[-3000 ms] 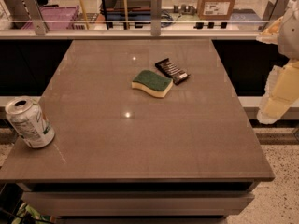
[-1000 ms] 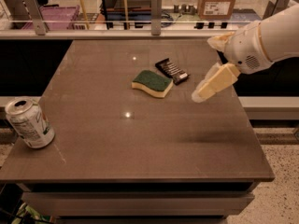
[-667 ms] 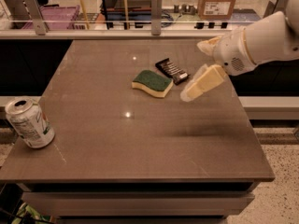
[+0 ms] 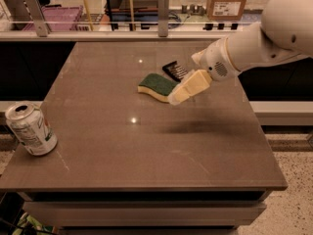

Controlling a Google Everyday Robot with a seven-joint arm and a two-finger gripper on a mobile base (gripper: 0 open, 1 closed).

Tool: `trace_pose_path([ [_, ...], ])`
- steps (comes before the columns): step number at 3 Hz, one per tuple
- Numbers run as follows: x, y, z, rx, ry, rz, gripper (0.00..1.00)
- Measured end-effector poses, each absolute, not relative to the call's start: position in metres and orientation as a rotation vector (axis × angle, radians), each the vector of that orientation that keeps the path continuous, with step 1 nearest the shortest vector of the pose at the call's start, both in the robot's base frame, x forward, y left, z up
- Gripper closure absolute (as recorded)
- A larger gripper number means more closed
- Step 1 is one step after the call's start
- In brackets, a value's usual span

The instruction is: Move sponge near 7up can

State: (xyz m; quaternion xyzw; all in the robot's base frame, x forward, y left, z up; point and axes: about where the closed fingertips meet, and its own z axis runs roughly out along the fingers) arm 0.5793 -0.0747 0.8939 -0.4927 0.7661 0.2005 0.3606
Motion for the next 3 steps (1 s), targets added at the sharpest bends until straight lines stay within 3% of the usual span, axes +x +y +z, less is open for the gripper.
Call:
trace_pose_path([
  [3,0.604,-0.039,0.849,-1.206,2.056,0.577,0.0],
])
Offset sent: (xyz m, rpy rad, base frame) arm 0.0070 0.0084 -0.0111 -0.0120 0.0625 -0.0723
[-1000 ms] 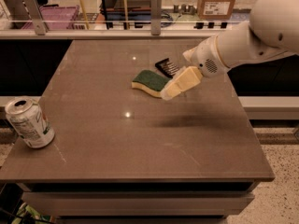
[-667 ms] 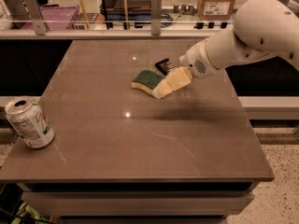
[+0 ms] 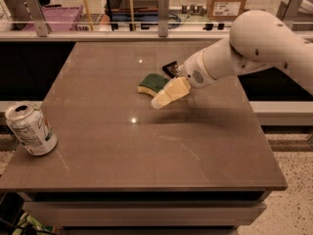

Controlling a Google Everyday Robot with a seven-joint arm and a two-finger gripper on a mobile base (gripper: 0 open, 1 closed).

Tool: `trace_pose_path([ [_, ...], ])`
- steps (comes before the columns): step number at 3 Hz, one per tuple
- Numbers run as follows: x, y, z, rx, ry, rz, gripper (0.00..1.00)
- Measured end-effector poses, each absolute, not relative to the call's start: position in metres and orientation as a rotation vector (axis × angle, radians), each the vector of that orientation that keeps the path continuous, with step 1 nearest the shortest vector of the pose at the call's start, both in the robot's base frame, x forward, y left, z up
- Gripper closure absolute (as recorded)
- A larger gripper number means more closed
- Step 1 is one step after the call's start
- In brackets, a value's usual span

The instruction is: Move sponge near 7up can

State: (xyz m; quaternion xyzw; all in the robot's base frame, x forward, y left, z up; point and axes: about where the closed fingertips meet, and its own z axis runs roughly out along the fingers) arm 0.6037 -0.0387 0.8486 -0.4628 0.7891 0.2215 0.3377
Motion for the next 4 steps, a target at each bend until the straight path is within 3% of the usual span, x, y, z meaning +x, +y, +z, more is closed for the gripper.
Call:
trace_pose_path([
  [2,0.6,-0.015,0.82,-1.22,2.043,0.61,0.0],
  [4,0.599,-0.011,0.819,-1.227,2.041,0.614,0.43],
])
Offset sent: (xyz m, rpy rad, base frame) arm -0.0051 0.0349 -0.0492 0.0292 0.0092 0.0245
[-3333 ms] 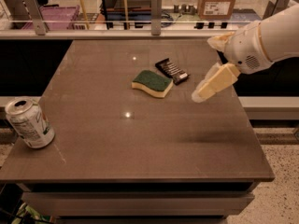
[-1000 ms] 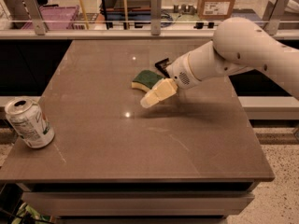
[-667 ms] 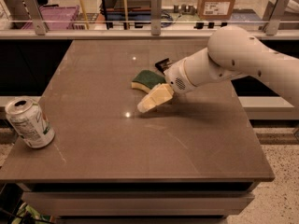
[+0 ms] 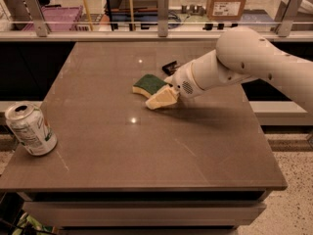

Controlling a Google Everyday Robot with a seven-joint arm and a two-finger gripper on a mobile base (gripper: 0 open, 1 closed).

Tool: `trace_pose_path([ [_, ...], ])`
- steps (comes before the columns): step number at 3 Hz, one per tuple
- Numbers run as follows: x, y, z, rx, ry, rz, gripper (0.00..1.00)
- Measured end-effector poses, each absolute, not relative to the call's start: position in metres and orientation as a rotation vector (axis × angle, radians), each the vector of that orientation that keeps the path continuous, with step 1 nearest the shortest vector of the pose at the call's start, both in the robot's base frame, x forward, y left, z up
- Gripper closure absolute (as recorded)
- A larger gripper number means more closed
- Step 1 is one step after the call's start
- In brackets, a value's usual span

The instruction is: Move sponge near 7up can

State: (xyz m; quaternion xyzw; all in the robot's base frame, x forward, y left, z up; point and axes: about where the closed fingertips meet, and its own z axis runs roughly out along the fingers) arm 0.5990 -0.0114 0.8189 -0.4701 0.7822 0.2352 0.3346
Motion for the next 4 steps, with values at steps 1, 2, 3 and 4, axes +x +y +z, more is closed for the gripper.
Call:
trace_pose_path([
  [1,0.5985,-0.0095,0.8184,-1.231,2.04,0.616,0.65],
  [2,0.5983,-0.0091,0.8183,-1.231,2.04,0.616,0.87],
  [3,0.5981,-0.0082,0.8191,-1.233,2.04,0.617,1.0],
  [4,0.5981,-0.0082,0.8191,-1.233,2.04,0.617,1.0],
])
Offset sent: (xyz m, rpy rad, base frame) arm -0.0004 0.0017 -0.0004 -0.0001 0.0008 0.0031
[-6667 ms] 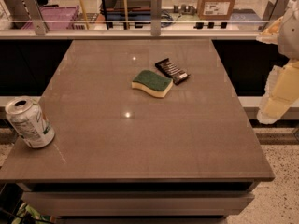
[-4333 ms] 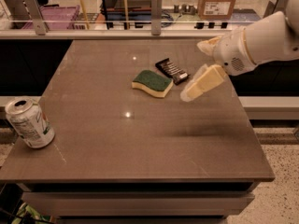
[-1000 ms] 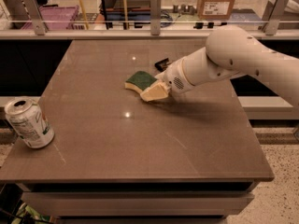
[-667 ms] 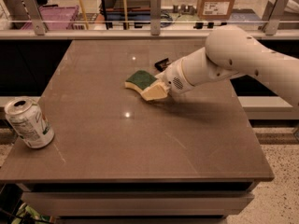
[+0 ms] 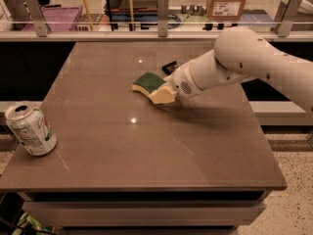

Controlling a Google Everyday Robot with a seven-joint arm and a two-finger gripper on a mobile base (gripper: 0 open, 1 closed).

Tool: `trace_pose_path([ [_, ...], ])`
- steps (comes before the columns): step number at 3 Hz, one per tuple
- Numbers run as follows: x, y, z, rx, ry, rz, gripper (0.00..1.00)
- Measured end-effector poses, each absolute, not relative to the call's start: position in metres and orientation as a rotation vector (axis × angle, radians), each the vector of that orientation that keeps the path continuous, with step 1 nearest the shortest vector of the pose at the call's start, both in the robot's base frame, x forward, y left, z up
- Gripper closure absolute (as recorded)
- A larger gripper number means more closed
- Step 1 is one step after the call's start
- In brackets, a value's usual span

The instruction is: Move sponge near 7up can

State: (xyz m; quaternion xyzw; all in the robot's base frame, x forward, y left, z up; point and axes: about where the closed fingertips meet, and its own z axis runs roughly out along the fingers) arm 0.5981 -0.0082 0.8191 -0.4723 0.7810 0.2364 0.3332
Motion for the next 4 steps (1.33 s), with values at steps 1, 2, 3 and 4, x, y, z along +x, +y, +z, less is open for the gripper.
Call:
trace_pose_path([
  [1,0.598,-0.008,0.819,-1.234,2.04,0.618,1.0],
  [2,0.598,-0.008,0.819,-1.234,2.04,0.618,1.0],
  [3,0.598,-0.008,0.82,-1.239,2.041,0.623,1.0],
  [4,0.602,-0.006,0.836,-1.304,2.056,0.682,1.0],
])
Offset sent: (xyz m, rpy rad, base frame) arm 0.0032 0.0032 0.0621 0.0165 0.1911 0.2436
